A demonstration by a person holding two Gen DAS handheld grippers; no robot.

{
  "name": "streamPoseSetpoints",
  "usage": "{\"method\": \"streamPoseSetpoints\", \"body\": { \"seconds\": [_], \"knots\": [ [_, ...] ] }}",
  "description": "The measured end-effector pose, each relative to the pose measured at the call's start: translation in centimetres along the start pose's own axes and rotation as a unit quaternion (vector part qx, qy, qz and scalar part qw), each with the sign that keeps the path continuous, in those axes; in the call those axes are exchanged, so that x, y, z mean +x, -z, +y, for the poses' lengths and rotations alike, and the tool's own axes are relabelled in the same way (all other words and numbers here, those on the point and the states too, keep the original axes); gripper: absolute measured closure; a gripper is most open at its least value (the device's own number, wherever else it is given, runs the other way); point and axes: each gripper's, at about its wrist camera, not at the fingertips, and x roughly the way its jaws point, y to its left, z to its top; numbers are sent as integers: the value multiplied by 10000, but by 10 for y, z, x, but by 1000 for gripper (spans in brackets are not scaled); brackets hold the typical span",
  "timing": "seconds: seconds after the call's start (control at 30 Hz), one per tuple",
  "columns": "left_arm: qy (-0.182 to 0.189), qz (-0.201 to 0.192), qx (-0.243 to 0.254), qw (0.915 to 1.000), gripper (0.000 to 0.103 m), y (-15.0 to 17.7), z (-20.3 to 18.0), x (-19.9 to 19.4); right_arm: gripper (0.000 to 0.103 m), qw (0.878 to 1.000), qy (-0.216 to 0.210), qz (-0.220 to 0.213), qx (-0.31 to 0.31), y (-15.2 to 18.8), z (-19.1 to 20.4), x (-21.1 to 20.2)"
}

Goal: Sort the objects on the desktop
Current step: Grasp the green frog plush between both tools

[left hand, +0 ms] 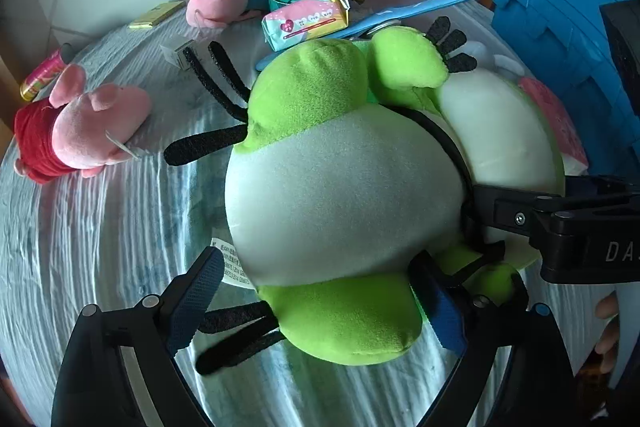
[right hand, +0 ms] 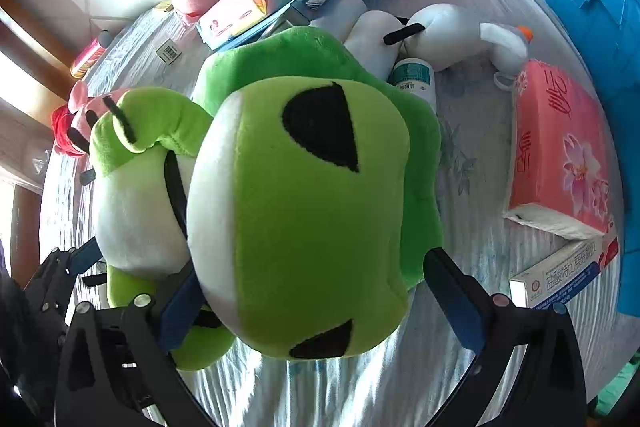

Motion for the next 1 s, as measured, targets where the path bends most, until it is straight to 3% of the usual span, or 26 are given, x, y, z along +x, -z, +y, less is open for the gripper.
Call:
{"method": "streamPoseSetpoints", "body": {
  "seconds": [0.4,0.47,0.57,1.0],
  "knots": [
    [-206,-236,47,9995,38,4,-12,-11,0,9994,-328,-106,-58,2,-2,7],
    [-280,-281,33,9992,40,4,-15,-16,15,9989,-331,-207,-245,5,3,-2],
    [-341,-438,-21,9985,42,3,-19,-28,20,9979,-311,-349,-437,6,7,-15],
    [-856,-1251,-469,9873,45,-1,-35,-94,29,9833,-582,-1047,-1372,2,19,-80]
  ]
}}
